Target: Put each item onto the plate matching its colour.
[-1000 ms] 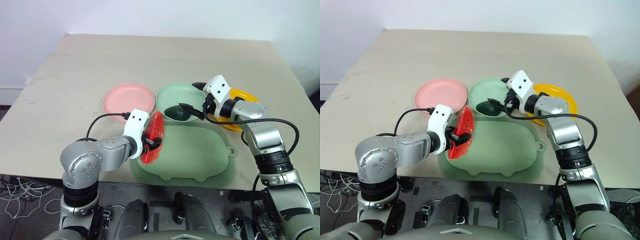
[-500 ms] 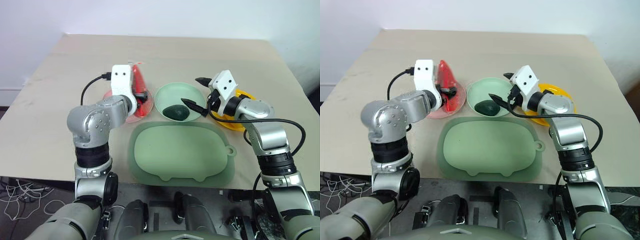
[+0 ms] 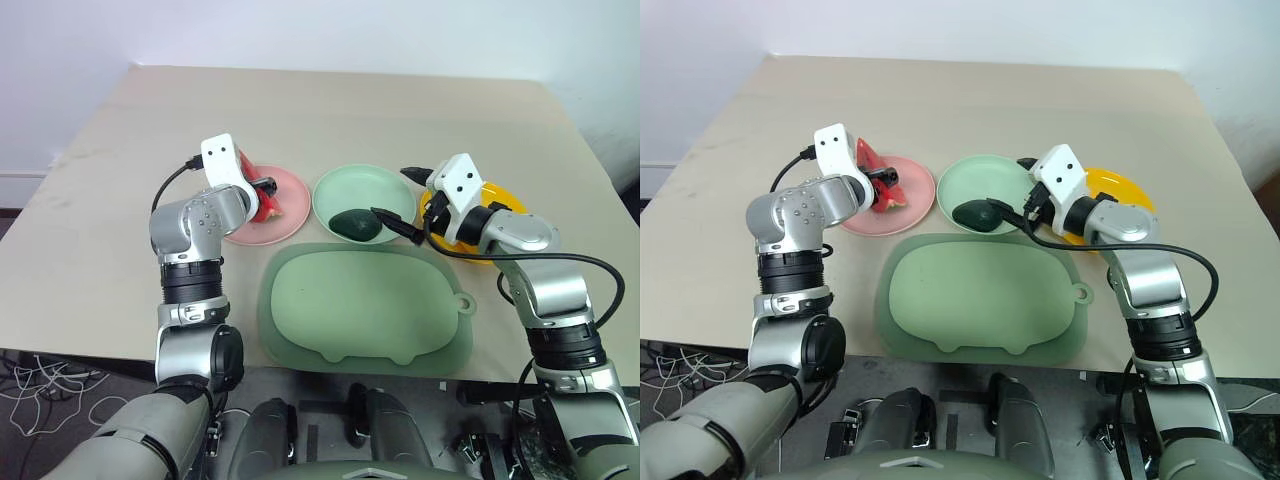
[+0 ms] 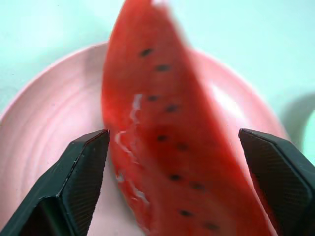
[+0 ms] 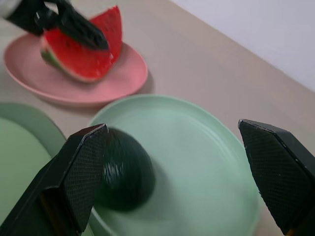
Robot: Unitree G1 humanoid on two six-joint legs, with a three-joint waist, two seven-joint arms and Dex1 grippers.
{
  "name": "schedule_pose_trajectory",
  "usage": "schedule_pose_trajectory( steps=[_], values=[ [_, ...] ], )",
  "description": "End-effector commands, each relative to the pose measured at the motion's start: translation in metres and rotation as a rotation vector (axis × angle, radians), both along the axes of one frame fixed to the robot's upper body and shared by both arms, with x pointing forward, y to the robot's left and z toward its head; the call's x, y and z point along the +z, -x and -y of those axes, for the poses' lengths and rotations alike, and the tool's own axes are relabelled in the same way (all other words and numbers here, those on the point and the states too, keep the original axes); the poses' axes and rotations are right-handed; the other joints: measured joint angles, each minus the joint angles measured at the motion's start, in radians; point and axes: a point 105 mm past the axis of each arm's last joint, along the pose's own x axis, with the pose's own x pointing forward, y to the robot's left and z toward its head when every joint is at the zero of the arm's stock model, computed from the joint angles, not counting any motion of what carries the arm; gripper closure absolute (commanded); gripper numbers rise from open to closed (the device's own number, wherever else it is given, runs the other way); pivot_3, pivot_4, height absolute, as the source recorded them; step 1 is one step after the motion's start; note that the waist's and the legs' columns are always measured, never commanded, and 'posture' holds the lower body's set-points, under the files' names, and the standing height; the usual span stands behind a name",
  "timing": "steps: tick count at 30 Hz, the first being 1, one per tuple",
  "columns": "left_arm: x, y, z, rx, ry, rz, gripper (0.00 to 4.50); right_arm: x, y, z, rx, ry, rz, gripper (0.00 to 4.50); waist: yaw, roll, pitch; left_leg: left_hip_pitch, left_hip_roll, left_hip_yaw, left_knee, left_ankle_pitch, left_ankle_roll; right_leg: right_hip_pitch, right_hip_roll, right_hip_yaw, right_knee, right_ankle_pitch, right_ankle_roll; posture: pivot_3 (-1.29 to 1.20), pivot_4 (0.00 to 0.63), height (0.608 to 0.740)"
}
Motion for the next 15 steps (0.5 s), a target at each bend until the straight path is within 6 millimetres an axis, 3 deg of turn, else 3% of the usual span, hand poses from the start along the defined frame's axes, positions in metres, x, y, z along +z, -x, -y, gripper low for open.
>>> schedule_pose_trajectory(
  steps=[1,4,5,7,10,12,15],
  values=[
    [0.033,0.010,-0.007,0.026,0.042,0.126,0.05,0.015,0.004,0.008,-0.008,-0.010,0.048,0.00,0.000,0.000,0.000,0.000,0.000,0.000,0.000,0.000,0.000,0.000,0.000,0.000,0.000,0.000,0.000,0.00,0.150,0.740],
    [0.065,0.025,-0.026,0.045,-0.003,0.305,0.05,0.016,0.002,0.020,-0.031,-0.019,0.048,0.00,-0.004,0.000,0.000,0.000,0.000,-0.001,0.000,0.000,0.000,0.000,0.000,0.000,0.001,0.000,0.000,0.00,0.150,0.740],
    [0.077,0.037,-0.039,0.034,-0.080,0.410,0.05,0.020,0.004,0.024,-0.030,-0.051,0.048,0.00,-0.009,0.000,0.000,0.000,0.000,0.000,0.000,0.000,0.000,0.000,0.000,0.001,0.001,0.000,0.000,0.00,0.150,0.740],
    [0.086,0.053,-0.045,-0.014,-0.203,0.513,0.05,0.025,0.006,0.034,-0.030,-0.103,0.039,0.00,-0.020,0.000,0.000,0.001,0.002,0.001,-0.001,0.000,-0.001,-0.001,0.001,0.002,0.001,0.000,0.000,0.00,0.150,0.740],
    [0.070,0.073,-0.059,-0.087,-0.401,0.526,0.05,0.028,0.007,0.055,-0.048,-0.196,-0.034,0.00,-0.022,0.001,0.000,0.001,0.003,0.001,-0.001,0.000,-0.001,-0.001,0.001,0.002,0.001,0.000,0.000,0.00,0.150,0.740],
    [0.039,0.097,-0.078,-0.178,-0.546,0.495,0.05,0.013,0.025,0.065,0.014,-0.219,-0.114,0.00,-0.019,0.001,-0.001,0.002,0.002,0.000,0.000,0.000,0.000,0.000,-0.001,0.002,0.001,0.000,0.000,0.00,0.150,0.740],
    [0.012,0.118,-0.085,-0.242,-0.528,0.466,0.05,-0.008,0.036,0.085,-0.009,-0.215,-0.187,0.00,-0.009,0.000,0.000,0.001,0.003,0.000,-0.002,-0.001,0.002,0.000,0.000,0.001,-0.001,-0.001,-0.001,0.00,0.150,0.740]
  ],
)
